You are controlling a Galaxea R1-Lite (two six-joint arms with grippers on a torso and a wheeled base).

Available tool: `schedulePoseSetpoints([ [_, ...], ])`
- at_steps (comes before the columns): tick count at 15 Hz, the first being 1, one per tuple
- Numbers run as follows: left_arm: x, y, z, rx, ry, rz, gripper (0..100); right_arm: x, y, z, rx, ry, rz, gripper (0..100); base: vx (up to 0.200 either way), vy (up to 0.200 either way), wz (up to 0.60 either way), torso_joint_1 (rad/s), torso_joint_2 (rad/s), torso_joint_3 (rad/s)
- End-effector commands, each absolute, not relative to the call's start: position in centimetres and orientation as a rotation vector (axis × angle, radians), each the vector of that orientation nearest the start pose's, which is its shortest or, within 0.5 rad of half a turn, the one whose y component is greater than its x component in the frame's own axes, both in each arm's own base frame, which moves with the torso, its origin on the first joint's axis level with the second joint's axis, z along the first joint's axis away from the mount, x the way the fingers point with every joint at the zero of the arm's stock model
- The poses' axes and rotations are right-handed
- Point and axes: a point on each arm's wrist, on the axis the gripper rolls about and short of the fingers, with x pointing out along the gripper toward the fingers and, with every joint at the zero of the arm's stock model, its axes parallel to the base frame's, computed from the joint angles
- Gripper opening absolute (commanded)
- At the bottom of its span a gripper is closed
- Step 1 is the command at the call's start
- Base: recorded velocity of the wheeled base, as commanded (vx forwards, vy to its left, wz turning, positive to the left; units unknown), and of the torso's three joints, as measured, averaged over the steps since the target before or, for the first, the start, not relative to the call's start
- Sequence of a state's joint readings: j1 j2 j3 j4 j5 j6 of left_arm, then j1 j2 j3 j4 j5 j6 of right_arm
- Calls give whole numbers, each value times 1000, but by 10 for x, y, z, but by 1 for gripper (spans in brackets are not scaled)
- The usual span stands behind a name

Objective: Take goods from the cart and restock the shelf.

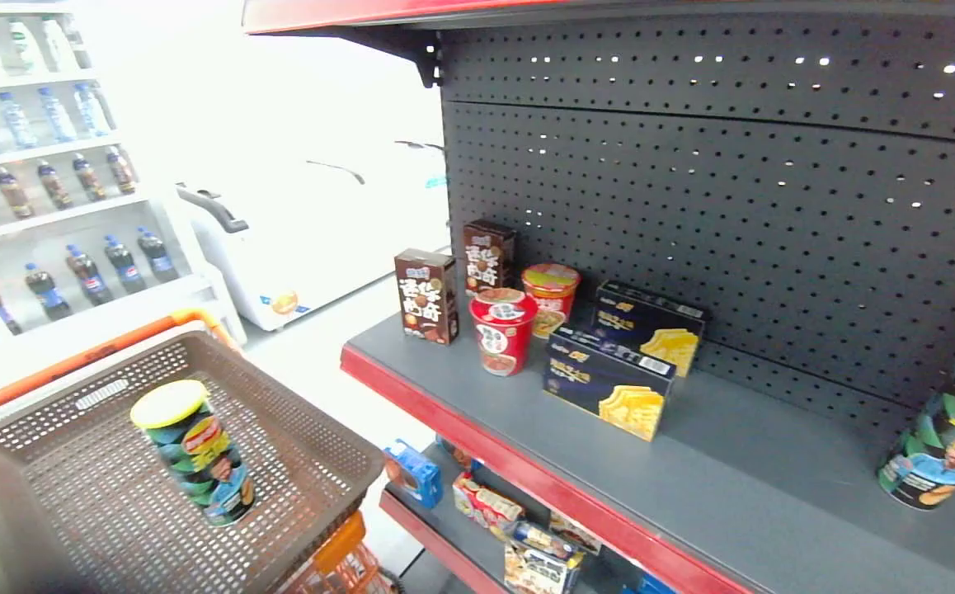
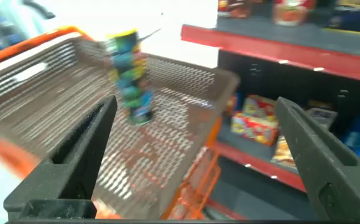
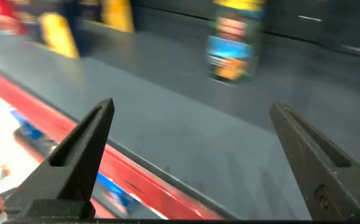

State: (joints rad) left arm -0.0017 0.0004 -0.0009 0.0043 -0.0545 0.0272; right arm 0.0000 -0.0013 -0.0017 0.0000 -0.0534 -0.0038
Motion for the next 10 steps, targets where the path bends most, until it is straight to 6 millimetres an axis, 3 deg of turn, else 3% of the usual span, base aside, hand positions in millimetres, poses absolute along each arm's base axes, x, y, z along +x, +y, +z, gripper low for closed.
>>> schedulePoseSetpoints([
  [1,-23,-1,75,28,2,-57,100,-23,-1,76,-5,-1,-54,100,0,0,600,2,12,2],
  [3,-23,-1,75,31,2,-58,100,-23,-1,76,-3,-1,-54,100,0,0,600,5,7,2],
  [4,-24,-1,79,29,-10,-47,100,-23,-1,76,-1,-1,-52,100,0,0,0,0,0,0],
  [5,-33,-1,126,45,-105,-47,100,-23,-1,76,-1,-1,-52,100,0,0,0,0,0,0],
  [6,-27,-1,171,49,-71,-38,100,-23,-1,76,-3,-1,-52,100,0,0,0,0,0,0],
  [7,-16,-1,208,50,-34,-21,100,-23,-1,76,-3,-1,-52,100,0,0,0,0,0,0],
  [8,17,0,256,48,72,-11,100,-23,-1,76,-3,-1,-52,100,0,0,0,0,0,0],
  [9,47,0,259,45,184,-12,100,-23,-1,76,-3,-1,-52,100,0,0,0,0,0,0],
  [10,63,1,257,37,239,-7,100,-23,-1,76,-3,-1,-52,100,0,0,0,0,0,0],
])
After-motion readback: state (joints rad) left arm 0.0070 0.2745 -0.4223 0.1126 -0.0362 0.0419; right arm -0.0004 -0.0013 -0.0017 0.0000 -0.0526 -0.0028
